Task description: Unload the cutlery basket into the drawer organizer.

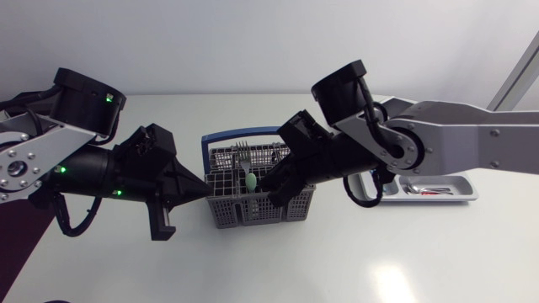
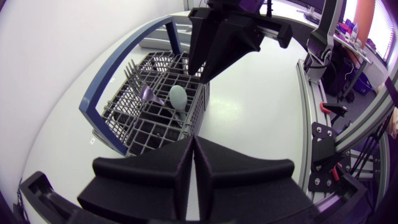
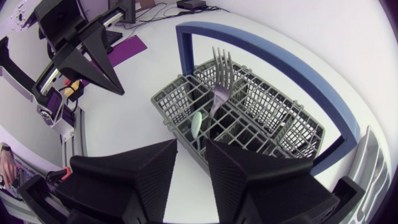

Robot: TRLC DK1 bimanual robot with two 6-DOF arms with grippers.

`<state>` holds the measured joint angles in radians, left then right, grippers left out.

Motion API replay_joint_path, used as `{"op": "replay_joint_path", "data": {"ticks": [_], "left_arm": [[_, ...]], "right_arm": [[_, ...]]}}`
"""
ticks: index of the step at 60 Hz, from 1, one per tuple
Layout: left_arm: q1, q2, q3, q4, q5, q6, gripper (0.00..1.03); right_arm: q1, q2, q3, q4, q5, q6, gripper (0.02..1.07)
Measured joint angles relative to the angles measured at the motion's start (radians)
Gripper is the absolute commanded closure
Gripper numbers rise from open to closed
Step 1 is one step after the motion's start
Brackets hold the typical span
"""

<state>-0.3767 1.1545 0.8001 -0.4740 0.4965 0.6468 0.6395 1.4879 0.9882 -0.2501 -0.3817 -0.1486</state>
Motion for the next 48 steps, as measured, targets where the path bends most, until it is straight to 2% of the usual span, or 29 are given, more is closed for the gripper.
{"op": "replay_joint_path", "data": {"ticks": [31,36,39,48], "left_arm": [[0.013,-0.008,-0.003,-0.008,0.0,0.001,0.98],[0.017,-0.009,-0.003,-0.008,0.0,0.001,0.98],[0.019,-0.01,-0.003,-0.008,0.0,0.001,0.98],[0.021,-0.01,-0.003,-0.008,0.0,0.002,0.98]], "right_arm": [[0.023,0.103,0.082,0.009,0.021,0.008,0.65],[0.034,0.115,0.084,0.011,0.028,0.008,0.71],[0.041,0.121,0.084,0.011,0.032,0.008,0.72],[0.06,0.139,0.086,0.015,0.055,0.011,0.98]]}}
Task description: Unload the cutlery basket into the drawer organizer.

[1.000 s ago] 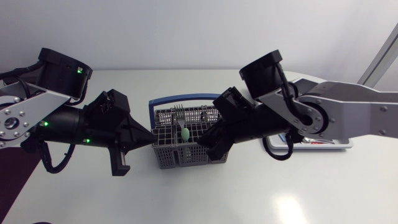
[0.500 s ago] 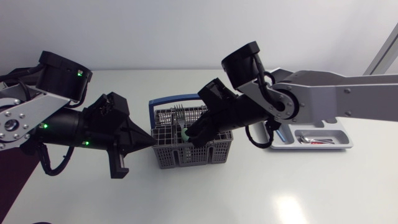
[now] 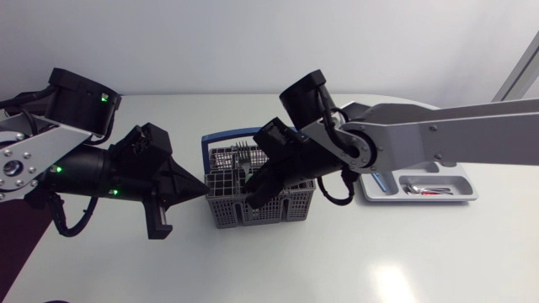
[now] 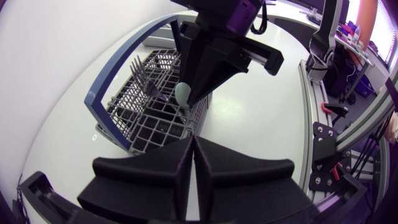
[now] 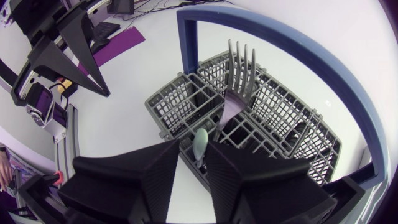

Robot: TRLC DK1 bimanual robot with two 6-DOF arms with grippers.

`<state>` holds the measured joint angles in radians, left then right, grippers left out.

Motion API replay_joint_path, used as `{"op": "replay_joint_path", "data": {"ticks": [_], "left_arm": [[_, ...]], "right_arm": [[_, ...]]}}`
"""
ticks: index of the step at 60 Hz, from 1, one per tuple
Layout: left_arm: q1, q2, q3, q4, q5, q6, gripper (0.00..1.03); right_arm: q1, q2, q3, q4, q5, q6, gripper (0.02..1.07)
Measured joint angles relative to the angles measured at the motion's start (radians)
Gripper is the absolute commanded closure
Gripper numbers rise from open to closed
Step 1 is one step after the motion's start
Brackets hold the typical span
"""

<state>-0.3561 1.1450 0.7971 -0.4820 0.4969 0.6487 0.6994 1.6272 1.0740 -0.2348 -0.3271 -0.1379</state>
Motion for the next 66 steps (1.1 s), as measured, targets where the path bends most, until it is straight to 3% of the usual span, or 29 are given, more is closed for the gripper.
{"op": "replay_joint_path", "data": {"ticks": [2,29,66], "left_arm": [[0.0,0.0,0.0,0.0,0.0,0.002,0.98],[0.0,0.0,-0.006,-0.001,0.0,0.002,0.98],[0.0,-0.005,-0.006,0.0,0.0,0.002,0.98]], "right_arm": [[0.002,0.002,0.0,0.0,0.007,0.0,1.02],[0.006,-0.018,0.007,-0.003,0.015,0.012,1.02],[0.014,-0.152,0.054,-0.1,-0.016,0.042,1.02]]}}
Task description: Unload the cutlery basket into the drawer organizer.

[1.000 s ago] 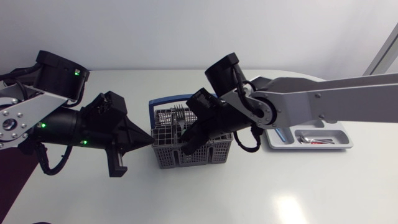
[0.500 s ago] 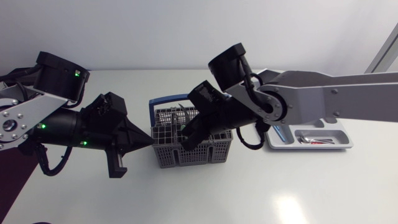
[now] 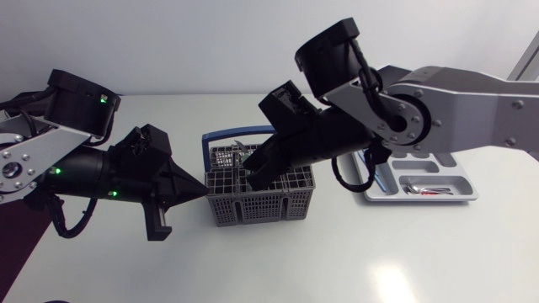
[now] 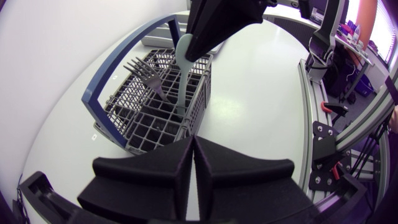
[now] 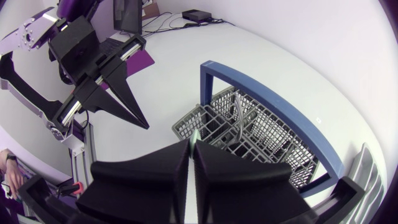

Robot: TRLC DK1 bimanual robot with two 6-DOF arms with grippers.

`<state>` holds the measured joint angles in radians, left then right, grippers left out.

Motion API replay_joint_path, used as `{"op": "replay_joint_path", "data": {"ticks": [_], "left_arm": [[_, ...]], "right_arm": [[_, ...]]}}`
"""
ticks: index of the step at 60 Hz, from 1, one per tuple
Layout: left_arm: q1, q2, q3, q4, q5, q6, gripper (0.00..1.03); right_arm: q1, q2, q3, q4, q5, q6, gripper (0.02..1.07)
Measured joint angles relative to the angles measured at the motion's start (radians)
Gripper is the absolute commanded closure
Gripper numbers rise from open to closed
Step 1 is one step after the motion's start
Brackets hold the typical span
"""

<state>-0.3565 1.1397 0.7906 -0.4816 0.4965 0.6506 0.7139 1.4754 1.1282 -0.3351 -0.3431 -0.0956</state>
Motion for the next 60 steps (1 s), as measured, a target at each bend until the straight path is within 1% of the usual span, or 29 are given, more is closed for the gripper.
{"op": "replay_joint_path", "data": {"ticks": [19,35,45,52,60], "left_arm": [[0.0,0.0,0.0,0.0,0.0,0.0,0.98],[-0.011,0.002,0.0,0.001,0.0,0.0,0.98],[-0.027,0.018,0.0,0.004,0.0,-0.003,0.98],[-0.034,0.033,0.0,0.008,-0.004,-0.004,0.98],[-0.04,0.045,0.0,0.012,-0.004,-0.008,0.98]], "right_arm": [[-0.002,-0.077,0.005,-0.034,0.0,0.025,1.02],[-0.032,-0.207,0.006,-0.091,-0.001,0.046,1.02],[-0.131,-0.347,-0.02,-0.119,0.0,0.047,1.02],[-0.243,-0.438,-0.078,-0.155,0.001,0.018,1.02],[-0.385,-0.49,-0.155,-0.176,0.016,-0.05,1.02]]}}
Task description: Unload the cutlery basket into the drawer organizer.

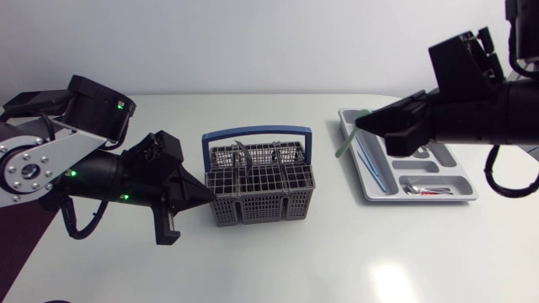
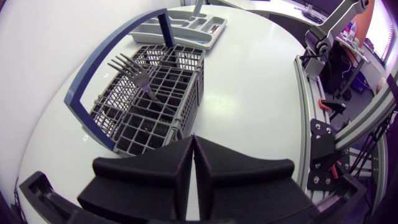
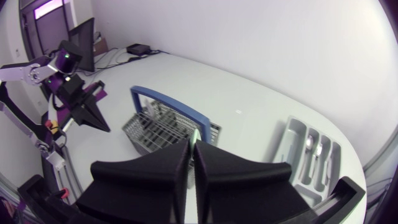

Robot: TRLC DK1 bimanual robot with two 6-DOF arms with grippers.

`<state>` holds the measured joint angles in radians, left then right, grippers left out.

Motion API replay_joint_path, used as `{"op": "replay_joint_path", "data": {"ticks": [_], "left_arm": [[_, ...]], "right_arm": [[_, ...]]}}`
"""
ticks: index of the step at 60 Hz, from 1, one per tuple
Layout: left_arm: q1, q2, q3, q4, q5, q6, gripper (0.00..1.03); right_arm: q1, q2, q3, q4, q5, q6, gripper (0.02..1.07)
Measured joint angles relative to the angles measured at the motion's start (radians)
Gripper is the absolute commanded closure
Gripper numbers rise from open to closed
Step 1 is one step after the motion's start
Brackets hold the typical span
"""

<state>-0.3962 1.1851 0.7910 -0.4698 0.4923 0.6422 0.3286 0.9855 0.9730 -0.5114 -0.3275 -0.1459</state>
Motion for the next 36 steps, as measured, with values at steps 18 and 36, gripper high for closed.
{"op": "replay_joint_path", "data": {"ticks": [18,36], "left_arm": [[-0.009,0.014,0.002,0.016,-0.003,-0.018,0.98],[-0.009,0.02,0.003,0.019,-0.003,-0.018,0.98]], "right_arm": [[-0.254,-0.019,-0.167,0.046,0.121,-0.18,1.02],[-0.414,0.069,-0.245,0.201,0.243,-0.314,1.02]]}}
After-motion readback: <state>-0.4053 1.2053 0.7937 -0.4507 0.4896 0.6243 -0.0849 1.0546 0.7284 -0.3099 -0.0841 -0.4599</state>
